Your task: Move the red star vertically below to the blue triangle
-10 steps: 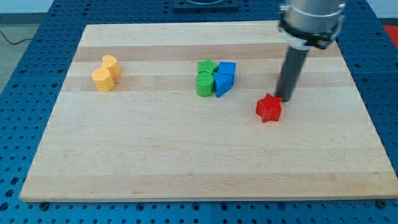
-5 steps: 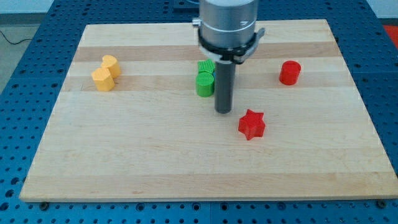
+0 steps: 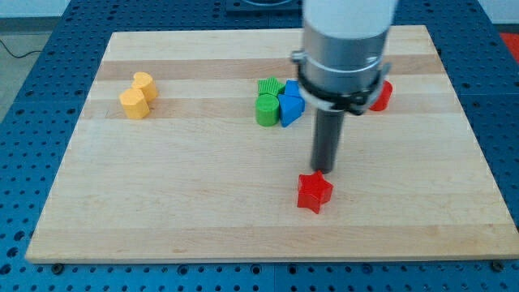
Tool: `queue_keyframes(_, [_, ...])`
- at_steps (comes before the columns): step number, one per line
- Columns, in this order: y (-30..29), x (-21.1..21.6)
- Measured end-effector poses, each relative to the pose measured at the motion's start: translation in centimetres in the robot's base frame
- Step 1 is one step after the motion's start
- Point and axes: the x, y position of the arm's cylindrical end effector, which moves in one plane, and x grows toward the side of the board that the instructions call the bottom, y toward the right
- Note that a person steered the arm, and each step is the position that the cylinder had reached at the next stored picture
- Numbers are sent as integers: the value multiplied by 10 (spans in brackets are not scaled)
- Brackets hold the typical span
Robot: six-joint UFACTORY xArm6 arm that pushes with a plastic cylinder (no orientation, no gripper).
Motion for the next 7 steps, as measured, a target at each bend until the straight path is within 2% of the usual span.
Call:
queue_keyframes(1, [44,18])
queue_keyframes(2, [46,62])
queue_keyframes(3, [34,77])
queue_keyframes(5, [-44,57])
queue_keyframes(6, [-19,55])
queue_keyframes(7, [34,23])
